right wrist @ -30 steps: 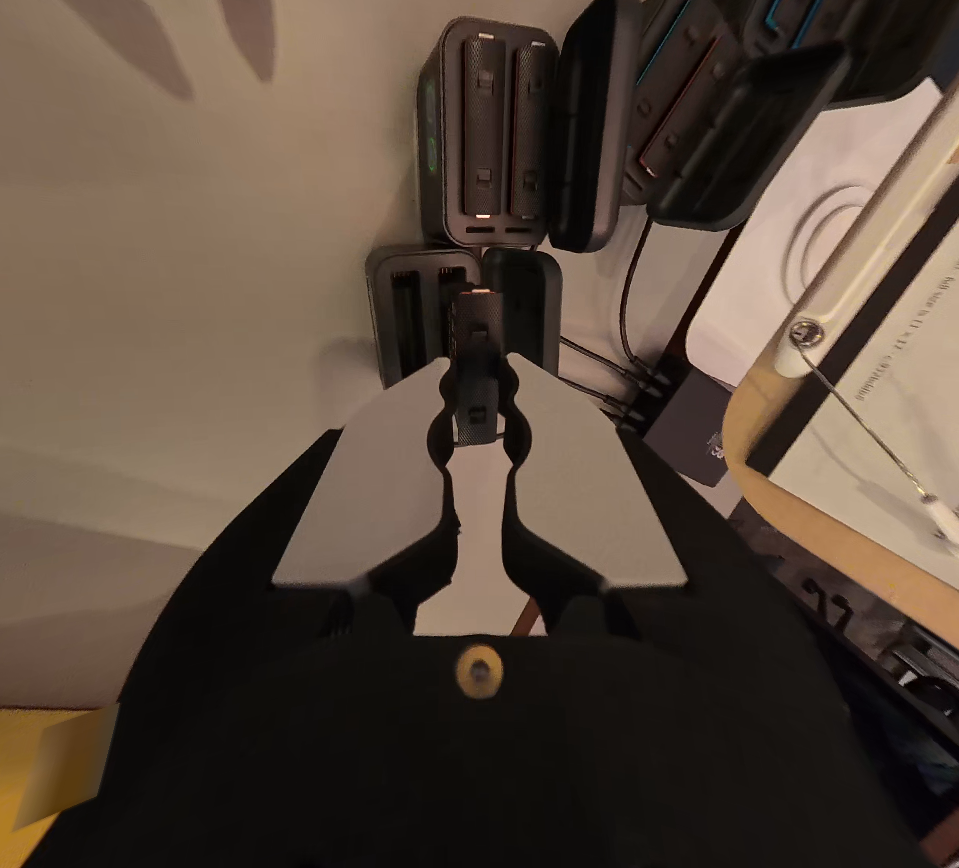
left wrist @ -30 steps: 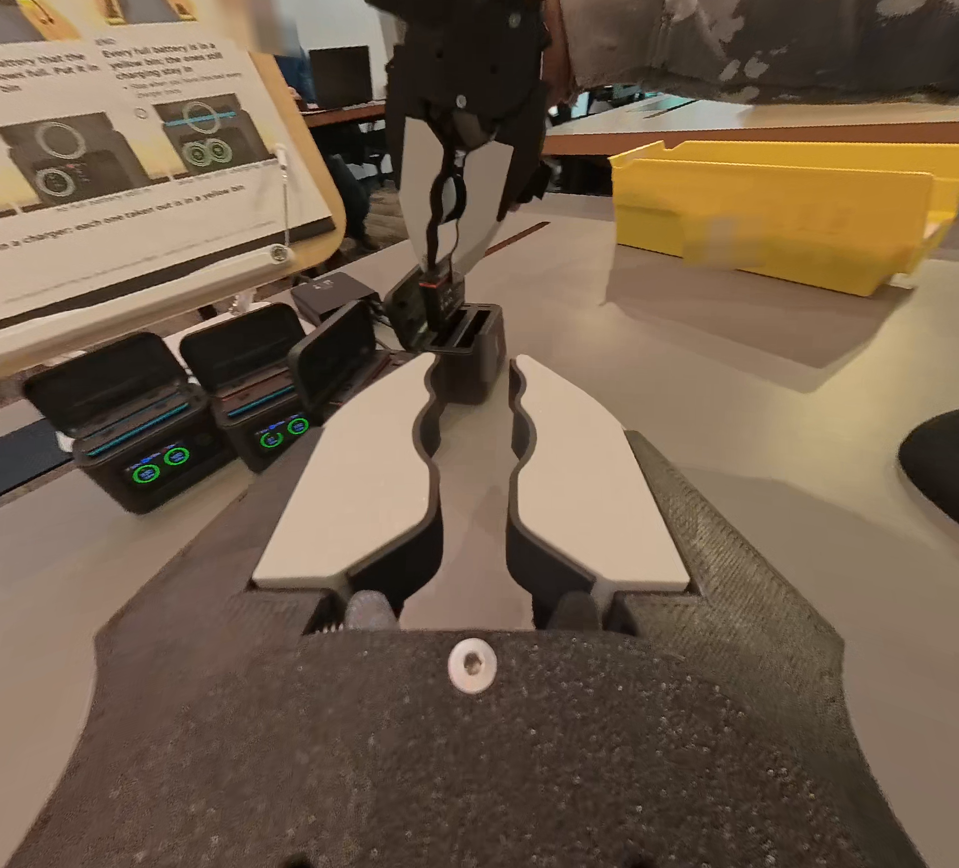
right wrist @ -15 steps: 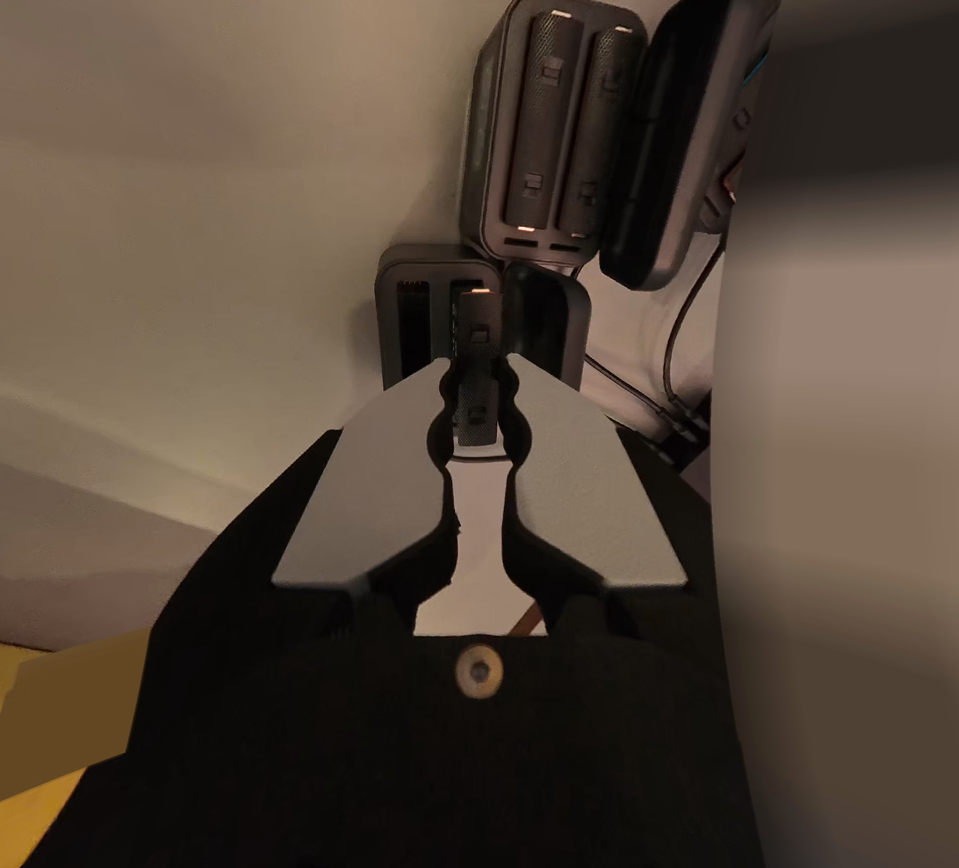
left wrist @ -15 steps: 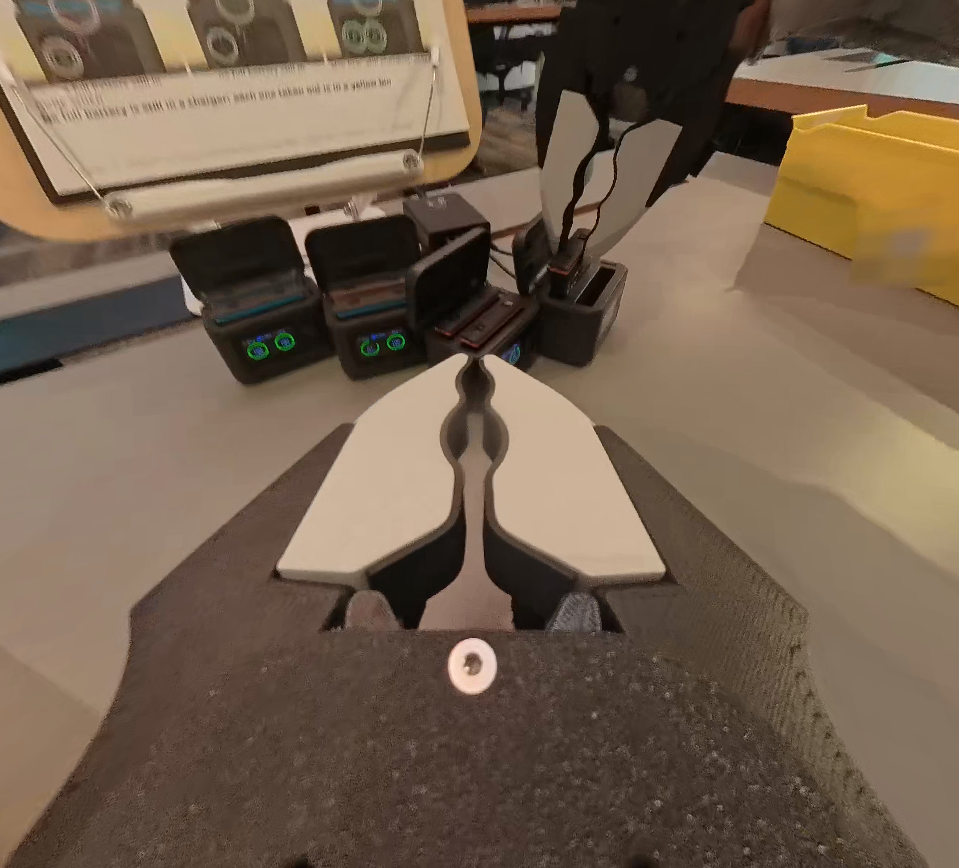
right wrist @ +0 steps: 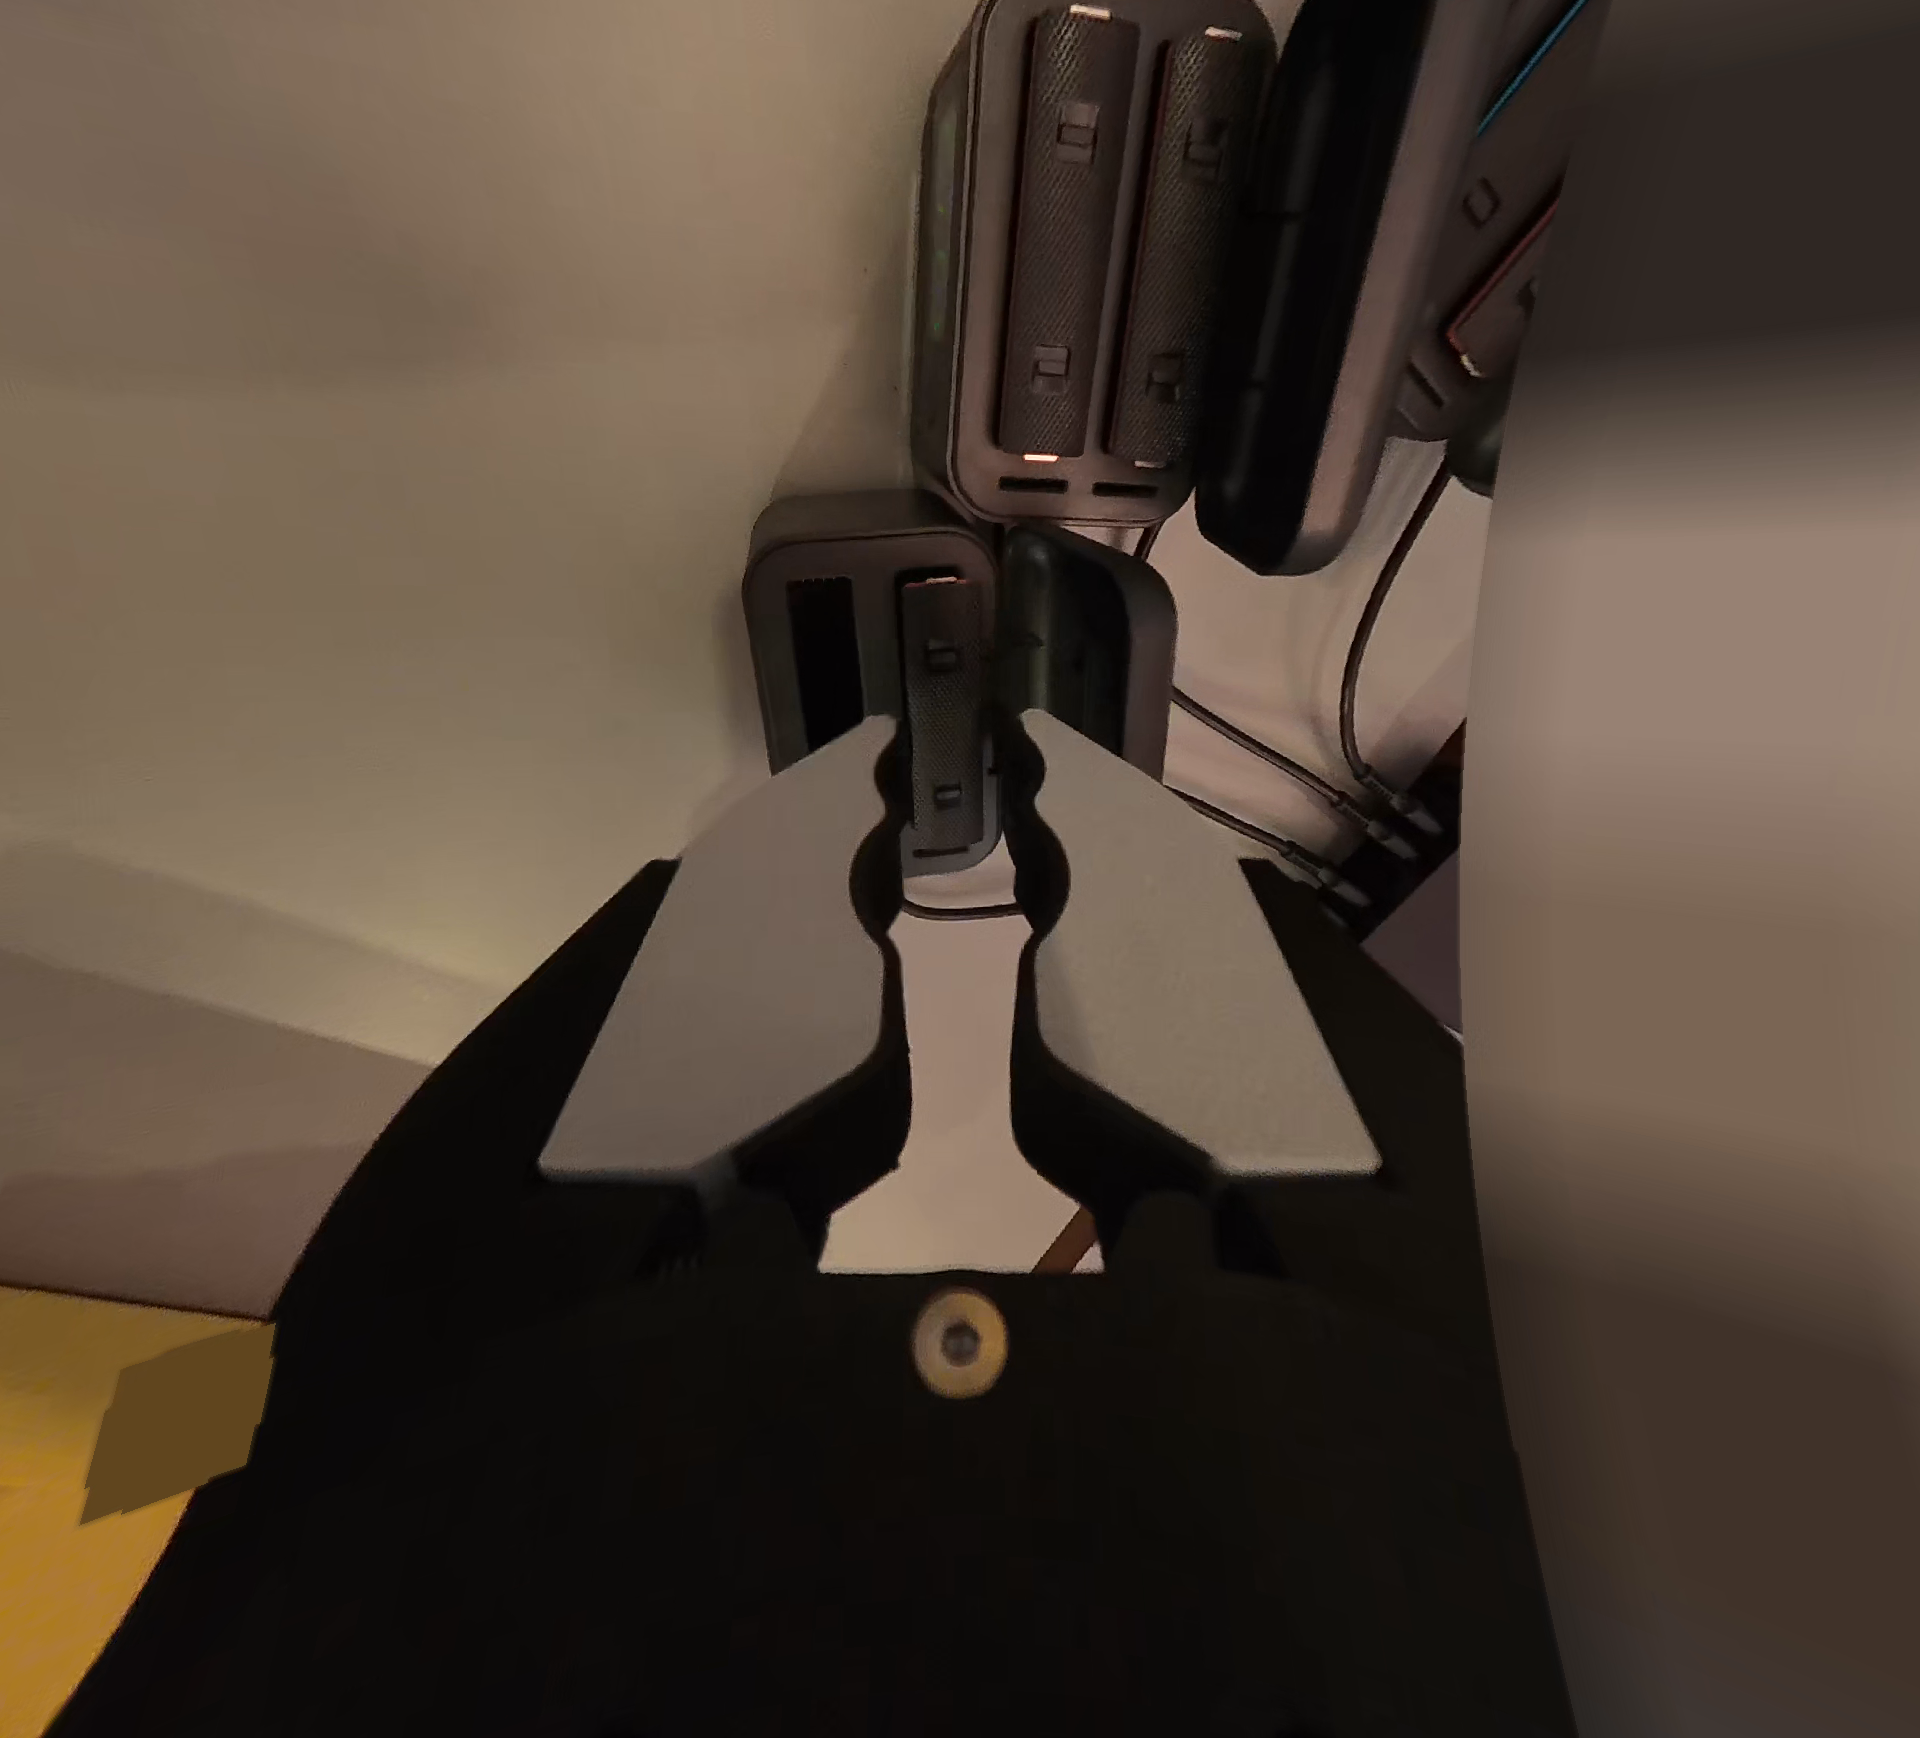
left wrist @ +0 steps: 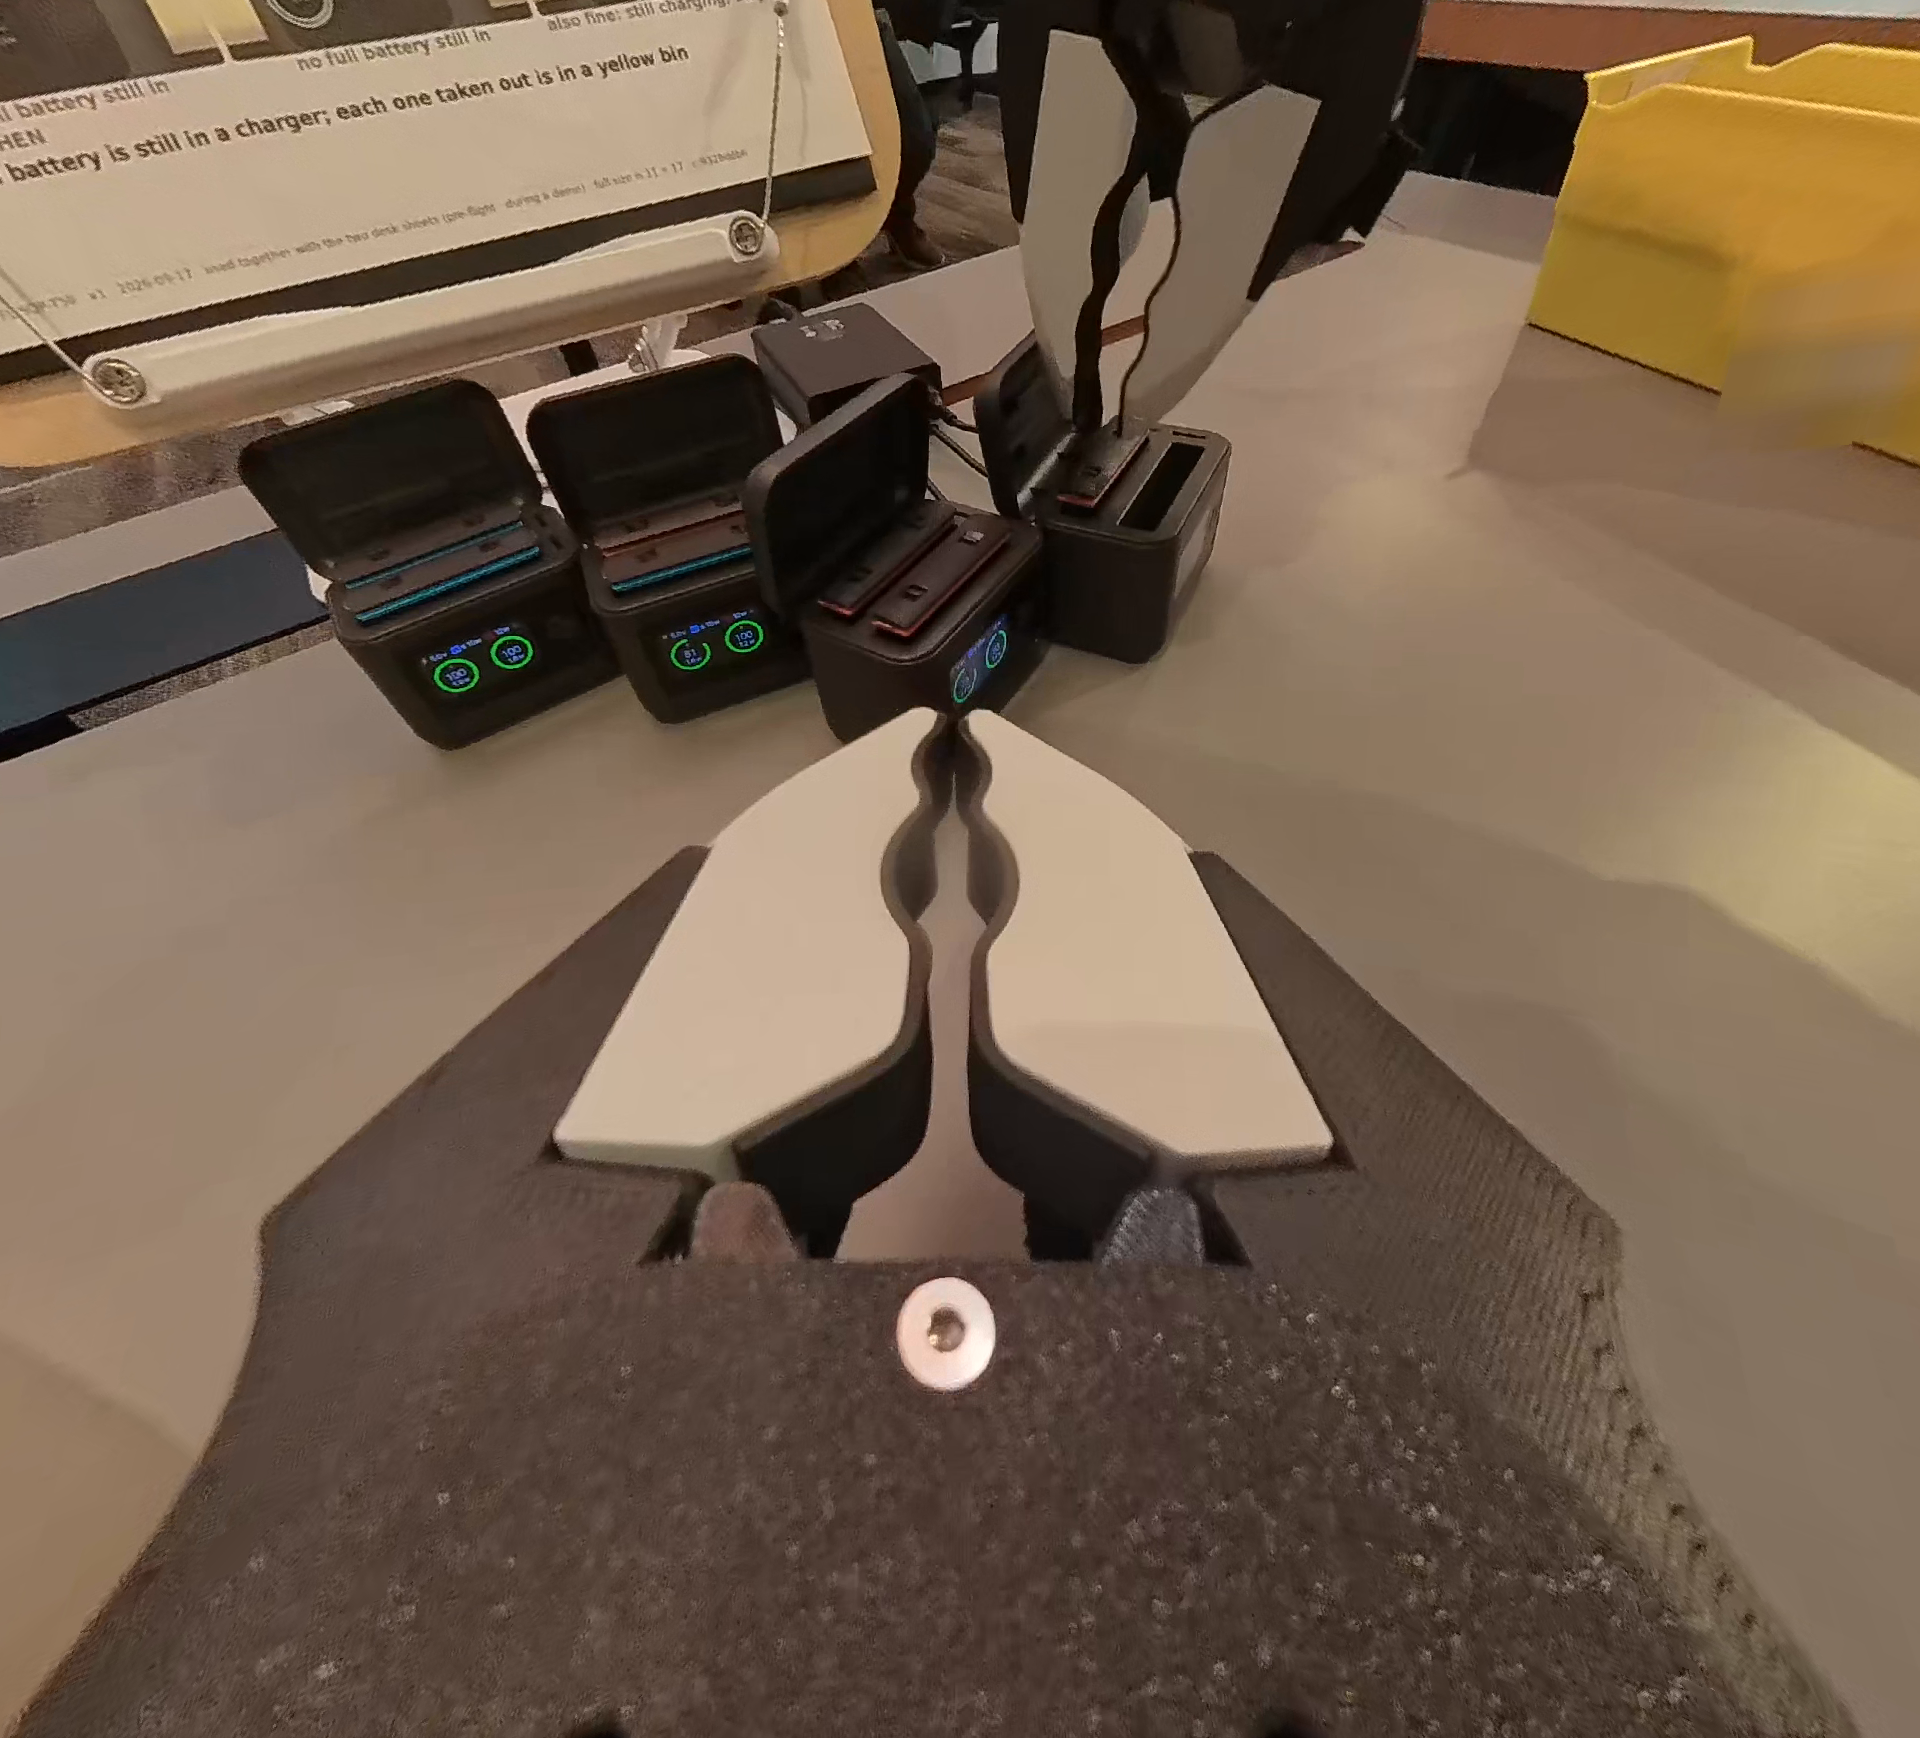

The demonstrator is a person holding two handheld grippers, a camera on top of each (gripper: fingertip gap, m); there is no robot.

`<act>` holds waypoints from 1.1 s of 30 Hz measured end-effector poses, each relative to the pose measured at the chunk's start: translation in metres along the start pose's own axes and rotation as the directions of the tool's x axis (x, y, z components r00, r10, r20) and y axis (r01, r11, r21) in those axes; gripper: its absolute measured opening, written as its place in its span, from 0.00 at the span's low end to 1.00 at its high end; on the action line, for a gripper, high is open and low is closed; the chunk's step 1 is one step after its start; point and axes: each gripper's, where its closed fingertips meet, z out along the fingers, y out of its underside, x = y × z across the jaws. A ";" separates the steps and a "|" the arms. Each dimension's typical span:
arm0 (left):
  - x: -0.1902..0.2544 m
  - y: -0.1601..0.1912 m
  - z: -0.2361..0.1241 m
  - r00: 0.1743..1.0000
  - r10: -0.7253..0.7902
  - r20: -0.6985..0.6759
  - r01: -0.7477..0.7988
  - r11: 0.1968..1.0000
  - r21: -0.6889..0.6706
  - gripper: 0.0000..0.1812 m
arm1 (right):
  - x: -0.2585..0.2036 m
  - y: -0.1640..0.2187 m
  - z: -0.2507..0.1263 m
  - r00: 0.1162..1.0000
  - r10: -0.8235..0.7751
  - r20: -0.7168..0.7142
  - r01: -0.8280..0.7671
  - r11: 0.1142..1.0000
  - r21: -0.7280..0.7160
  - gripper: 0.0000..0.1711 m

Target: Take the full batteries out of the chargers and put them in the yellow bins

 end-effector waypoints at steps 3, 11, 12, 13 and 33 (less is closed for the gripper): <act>0.001 0.002 0.001 1.000 0.007 -0.005 -0.007 1.000 -0.007 0.00 | 0.004 0.001 0.004 1.000 0.004 -0.023 -0.005 1.000 -0.019 0.01; 0.003 0.003 0.002 1.000 0.021 -0.016 -0.021 1.000 -0.014 0.00 | 0.003 0.001 0.011 1.000 0.003 -0.006 -0.003 0.999 -0.037 0.00; 0.003 0.003 0.003 1.000 0.023 -0.017 -0.023 1.000 -0.015 0.00 | 0.003 0.001 0.011 1.000 -0.001 -0.010 0.001 0.999 -0.045 0.00; 0.004 0.004 0.003 0.999 0.027 -0.019 -0.027 0.999 -0.018 0.00 | 0.003 0.001 0.011 1.000 -0.005 -0.016 0.005 0.998 -0.056 0.00; 0.001 -0.008 -0.004 0.999 0.052 0.005 -0.052 0.998 0.017 0.00 | -0.068 -0.011 -0.108 0.225 0.967 -0.121 -0.408 0.206 0.889 0.00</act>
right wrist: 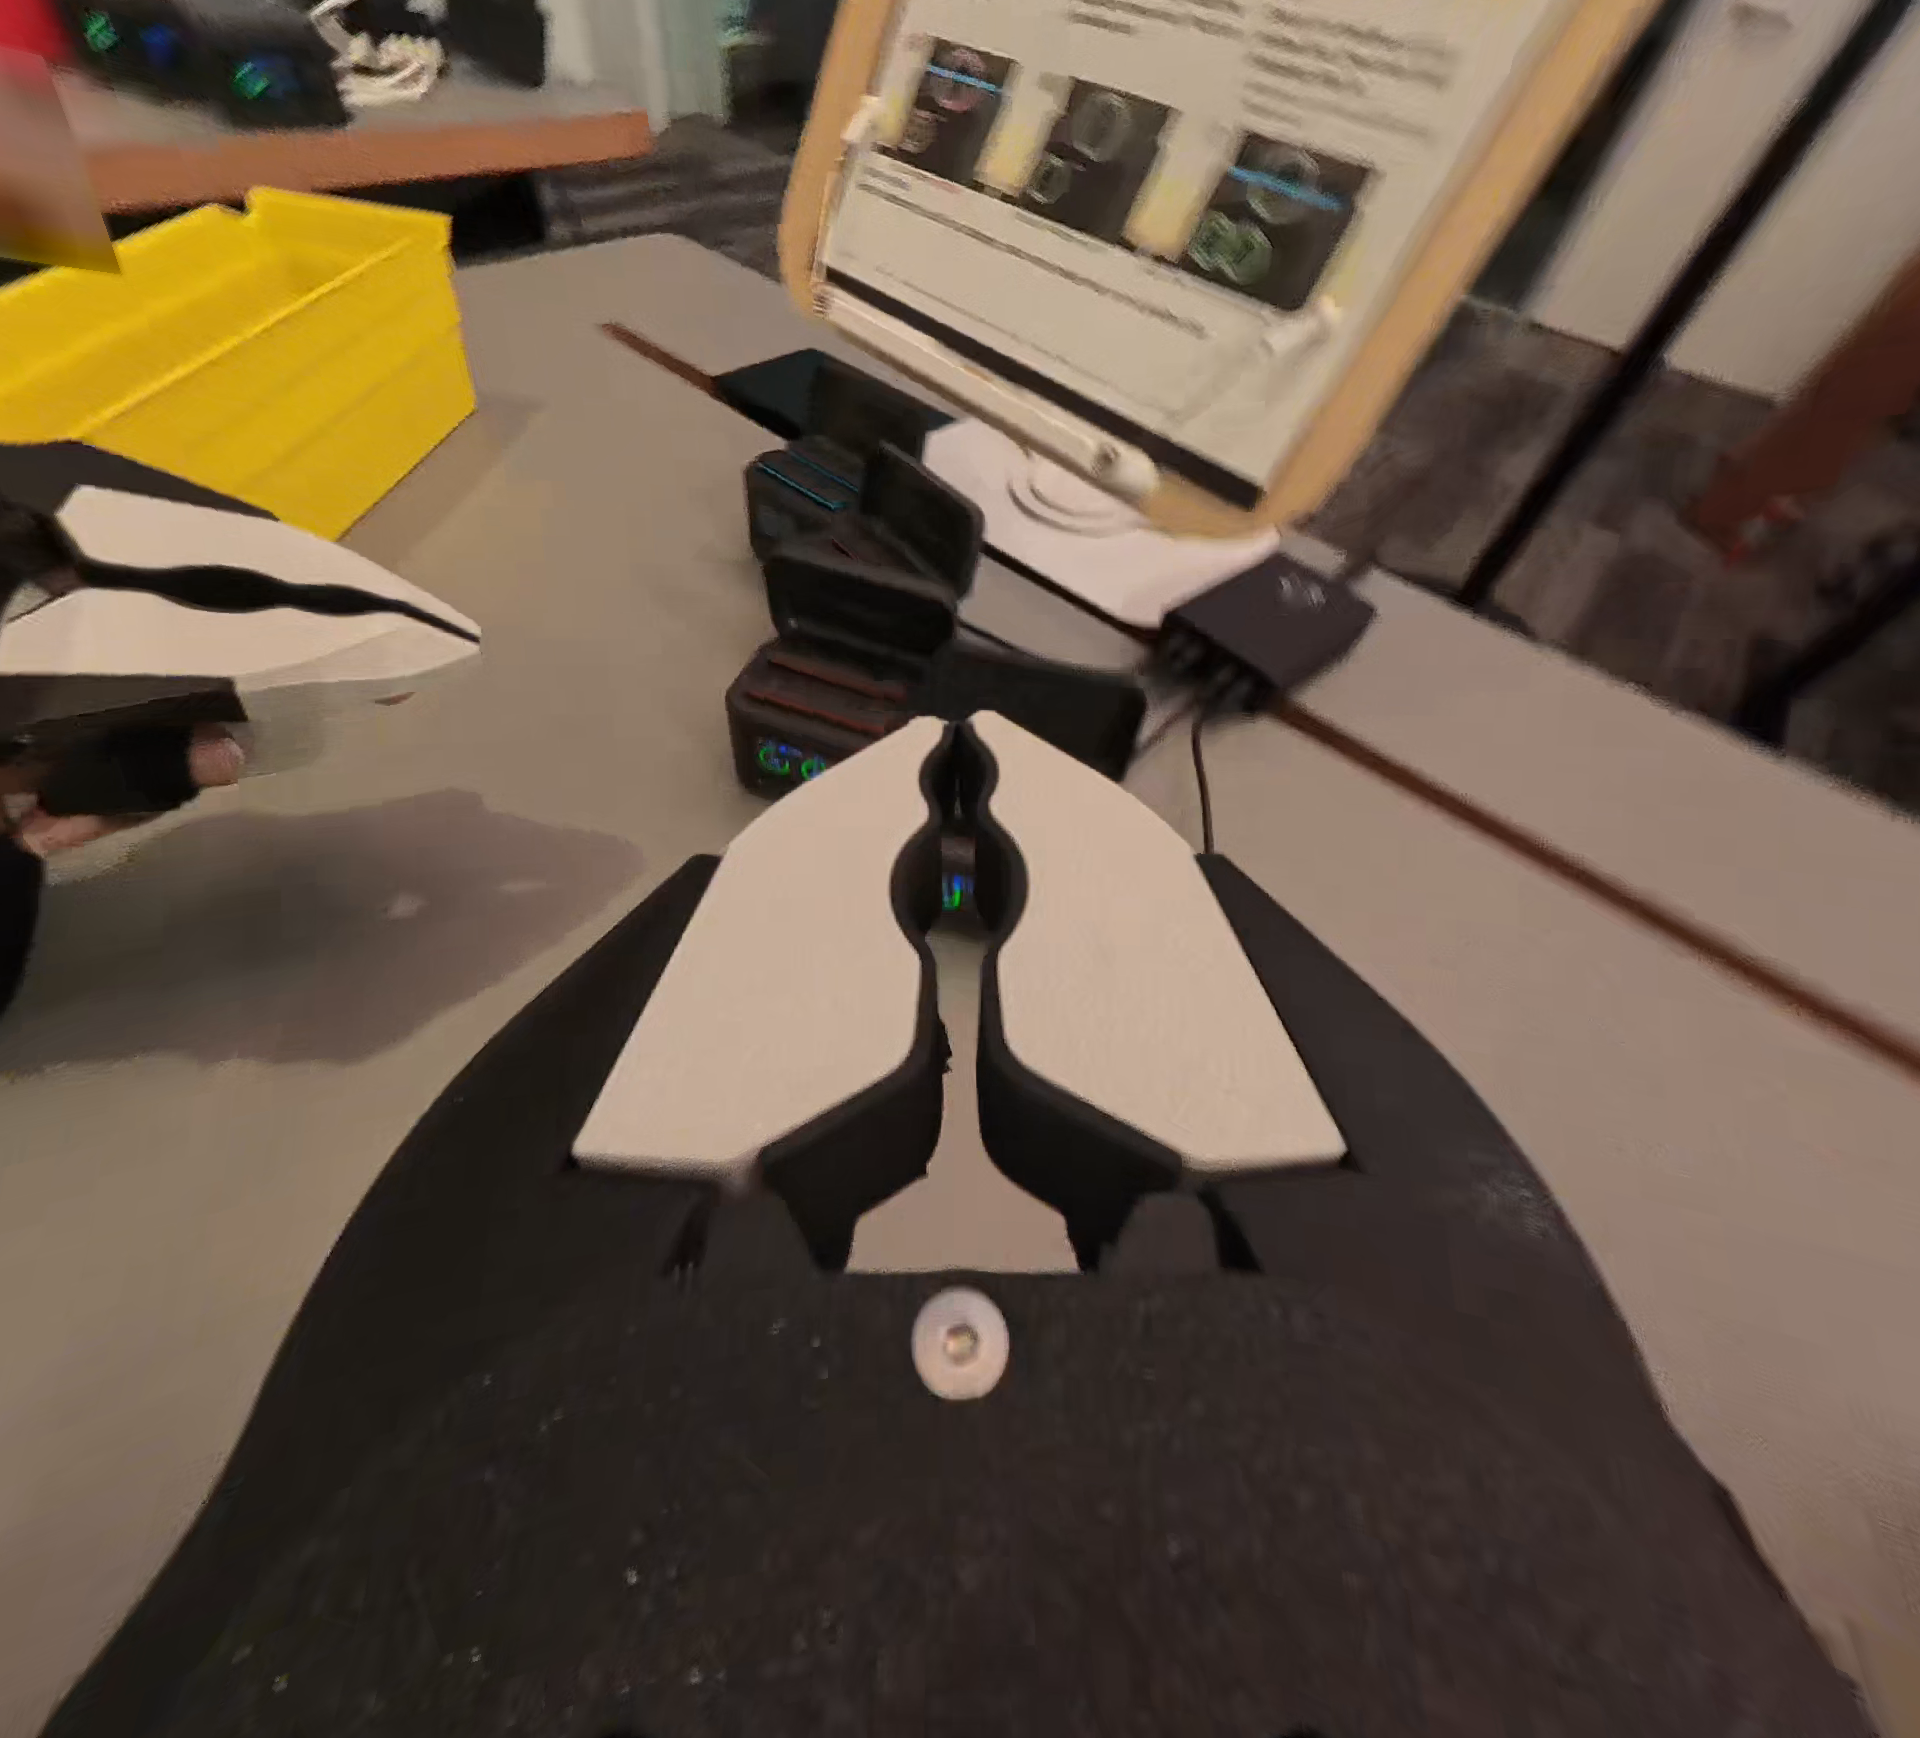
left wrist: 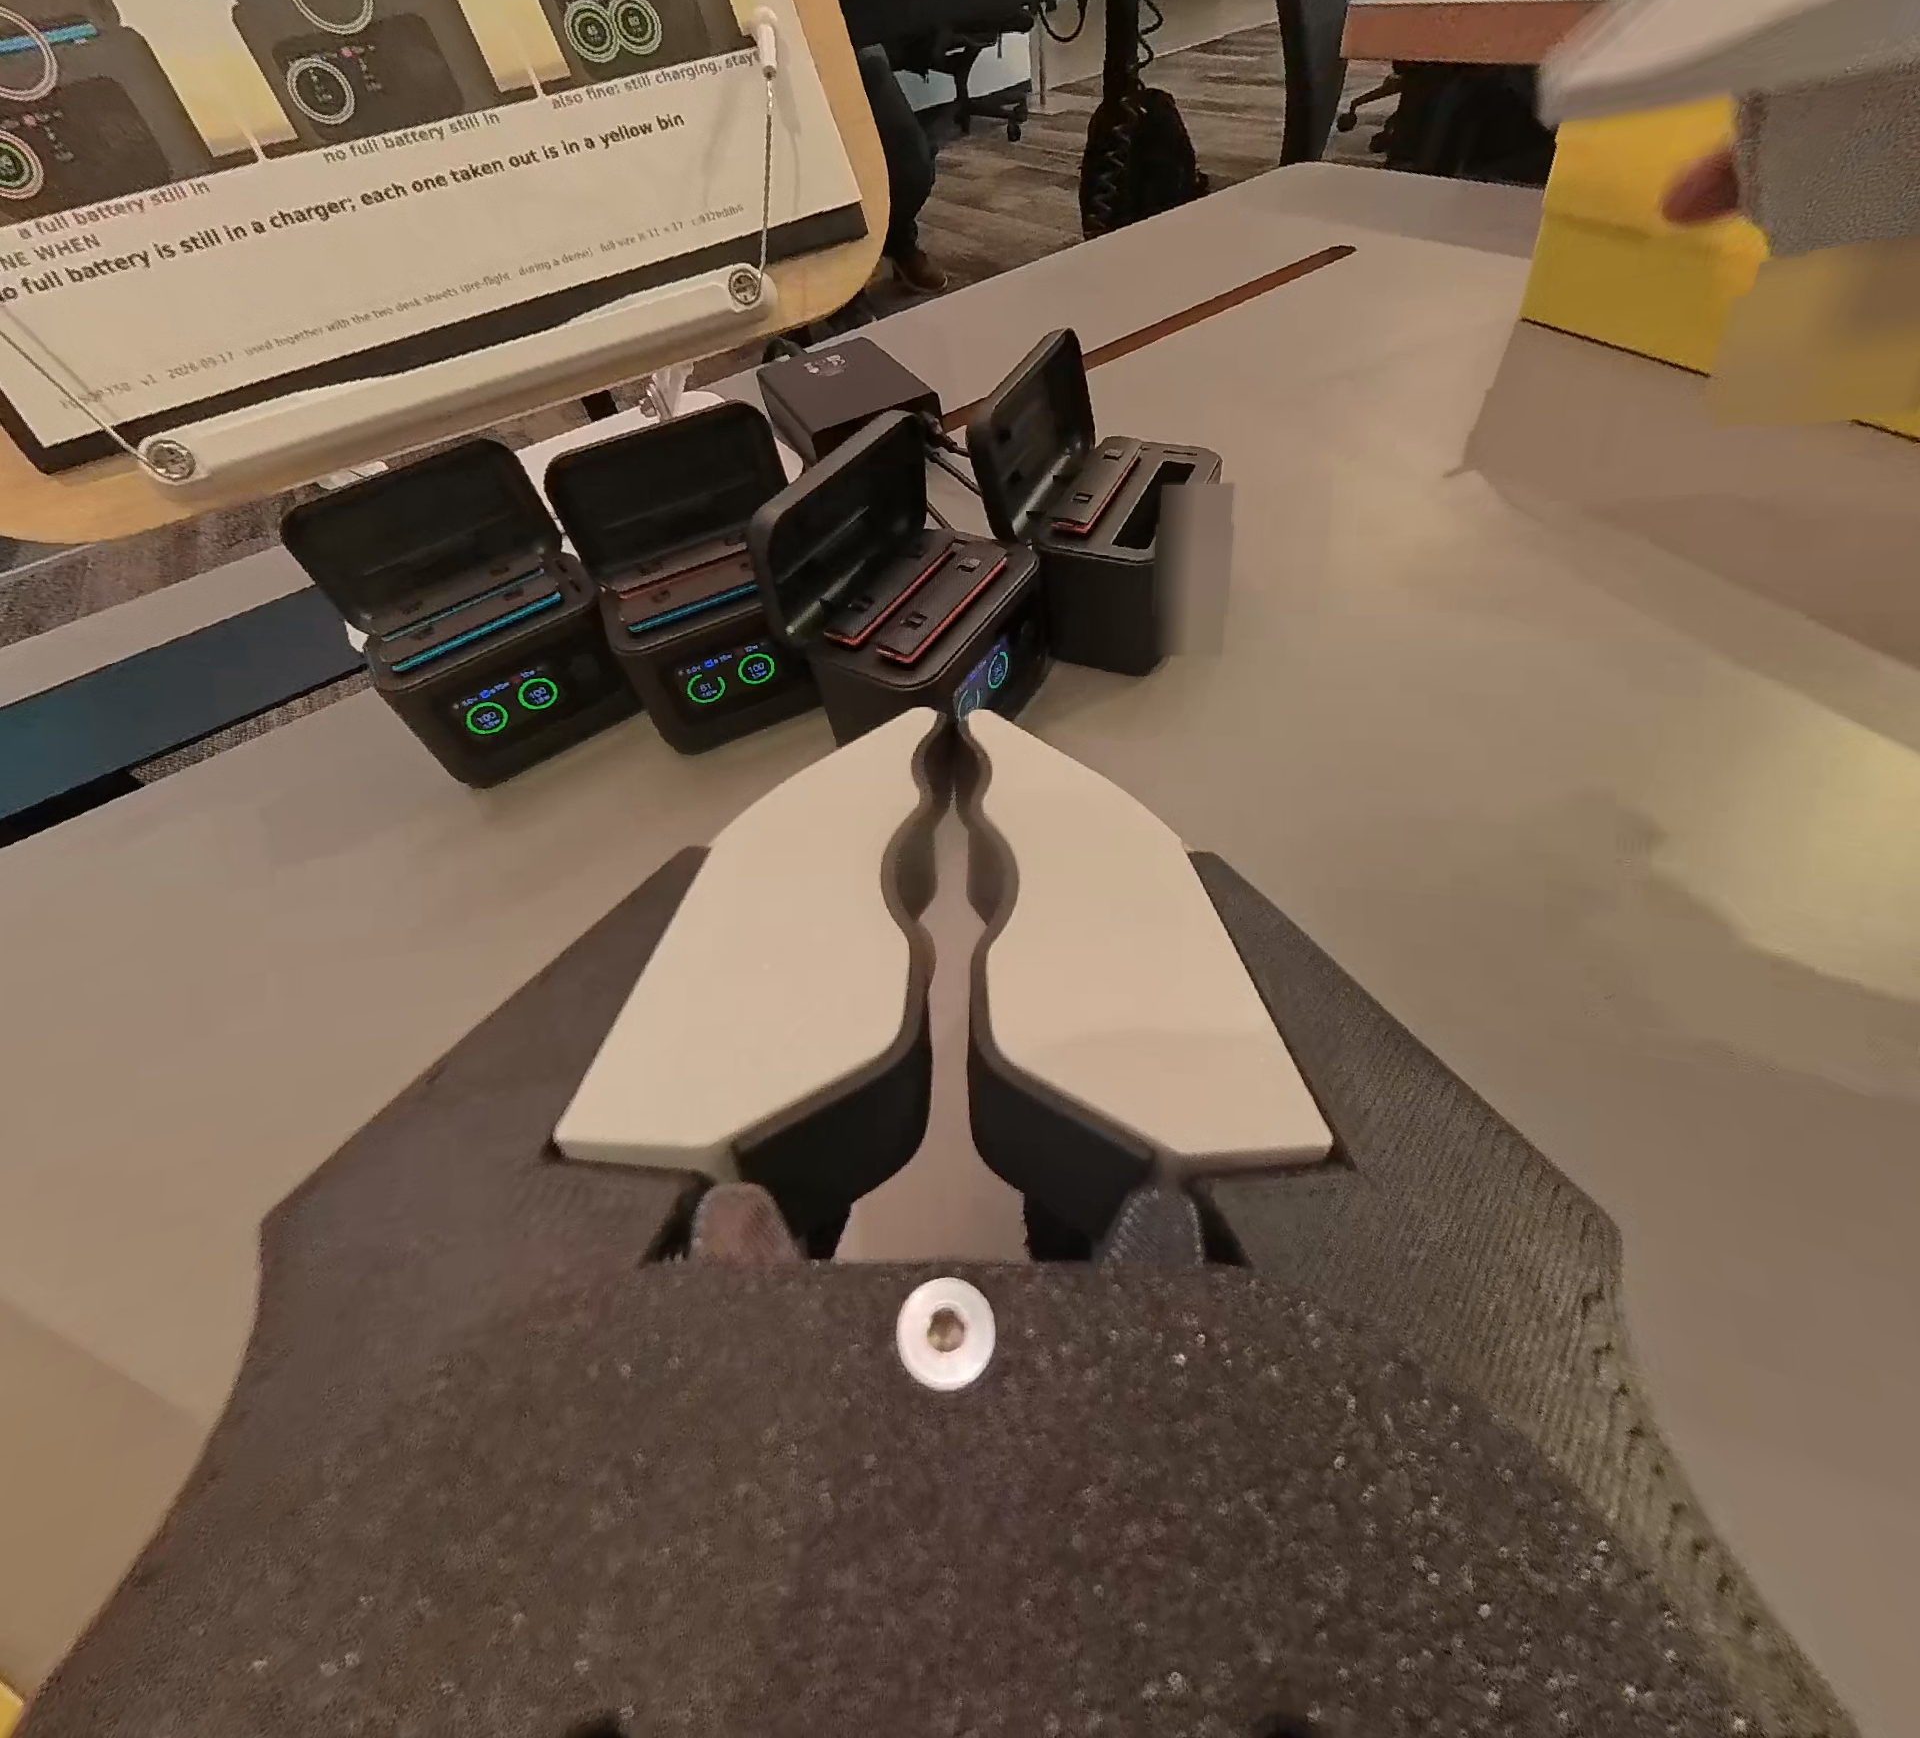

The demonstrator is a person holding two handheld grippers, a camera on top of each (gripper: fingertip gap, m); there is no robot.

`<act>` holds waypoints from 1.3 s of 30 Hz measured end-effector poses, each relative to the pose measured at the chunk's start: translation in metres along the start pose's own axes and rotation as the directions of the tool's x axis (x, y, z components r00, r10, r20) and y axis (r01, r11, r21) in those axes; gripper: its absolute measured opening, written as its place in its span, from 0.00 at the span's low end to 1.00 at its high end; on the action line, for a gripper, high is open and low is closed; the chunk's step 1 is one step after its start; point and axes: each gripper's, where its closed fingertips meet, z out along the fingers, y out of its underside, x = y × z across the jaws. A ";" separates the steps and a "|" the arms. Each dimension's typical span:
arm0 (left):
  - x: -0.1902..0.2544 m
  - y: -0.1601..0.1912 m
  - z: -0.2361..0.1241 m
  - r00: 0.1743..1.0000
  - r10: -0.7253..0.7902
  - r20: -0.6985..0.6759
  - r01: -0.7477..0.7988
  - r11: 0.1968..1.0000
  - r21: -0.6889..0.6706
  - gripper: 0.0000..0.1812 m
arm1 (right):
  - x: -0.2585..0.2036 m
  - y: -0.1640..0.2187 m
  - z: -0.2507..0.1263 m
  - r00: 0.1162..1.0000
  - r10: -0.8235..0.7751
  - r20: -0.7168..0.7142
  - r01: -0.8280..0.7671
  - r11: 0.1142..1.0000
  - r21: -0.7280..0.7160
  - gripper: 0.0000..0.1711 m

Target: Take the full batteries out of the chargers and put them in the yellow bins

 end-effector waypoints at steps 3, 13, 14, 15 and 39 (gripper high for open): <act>0.001 0.000 0.000 1.000 0.009 0.000 -0.009 1.000 0.001 0.00 | 0.003 0.041 -0.024 0.986 0.135 -0.102 -0.136 0.991 0.001 0.00; -0.008 -0.012 -0.011 0.999 0.021 0.038 -0.021 1.000 0.022 0.00 | 0.005 0.094 -0.037 0.963 0.192 -0.189 -0.188 0.981 0.036 0.00; -0.011 -0.016 -0.016 0.999 0.020 0.038 -0.021 0.999 0.024 0.00 | 0.004 0.097 -0.036 0.964 0.192 -0.184 -0.190 0.981 0.025 0.00; -0.014 -0.022 -0.023 0.999 0.016 0.037 -0.017 0.999 0.032 0.00 | 0.002 0.099 -0.035 0.965 0.199 -0.173 -0.199 0.980 0.017 0.00; -0.137 0.120 -0.164 0.771 -0.080 -0.632 -0.604 0.220 -0.766 0.23 | -0.027 0.099 -0.030 0.989 0.142 -0.039 -0.143 0.990 -0.020 0.00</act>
